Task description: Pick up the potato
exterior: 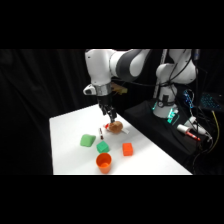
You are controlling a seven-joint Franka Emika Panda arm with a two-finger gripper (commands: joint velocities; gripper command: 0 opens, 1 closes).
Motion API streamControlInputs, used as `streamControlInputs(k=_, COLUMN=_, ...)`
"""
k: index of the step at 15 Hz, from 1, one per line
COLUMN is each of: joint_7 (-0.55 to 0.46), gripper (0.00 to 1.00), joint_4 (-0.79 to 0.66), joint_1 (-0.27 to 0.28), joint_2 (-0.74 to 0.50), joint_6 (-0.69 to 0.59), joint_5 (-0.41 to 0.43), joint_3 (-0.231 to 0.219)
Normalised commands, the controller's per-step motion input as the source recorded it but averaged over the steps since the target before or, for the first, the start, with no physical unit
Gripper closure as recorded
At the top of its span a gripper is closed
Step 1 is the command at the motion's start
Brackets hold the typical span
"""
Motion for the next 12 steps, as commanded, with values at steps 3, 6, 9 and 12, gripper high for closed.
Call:
streamControlInputs(k=3, joint_7=0.22, gripper=0.00, joint_4=-0.07, joint_1=-0.022, joint_2=-0.06, joint_6=0.18, joint_5=-0.123, joint_3=-0.025)
streamControlInputs(k=6, joint_7=0.19, gripper=0.00, joint_4=-0.19, joint_1=-0.077, joint_2=-0.12, joint_6=0.30, joint_5=-0.081, joint_3=-0.071)
streamControlInputs(k=9, joint_7=0.13, gripper=0.00, joint_4=-0.26, joint_1=-0.111, joint_2=-0.15, joint_6=0.30, joint_5=-0.043, joint_3=-0.087)
streamControlInputs(k=12, joint_7=0.10, gripper=0.00, joint_4=-0.31, joint_1=-0.104, joint_2=-0.16, joint_6=0.29, joint_5=0.021, joint_3=-0.066)
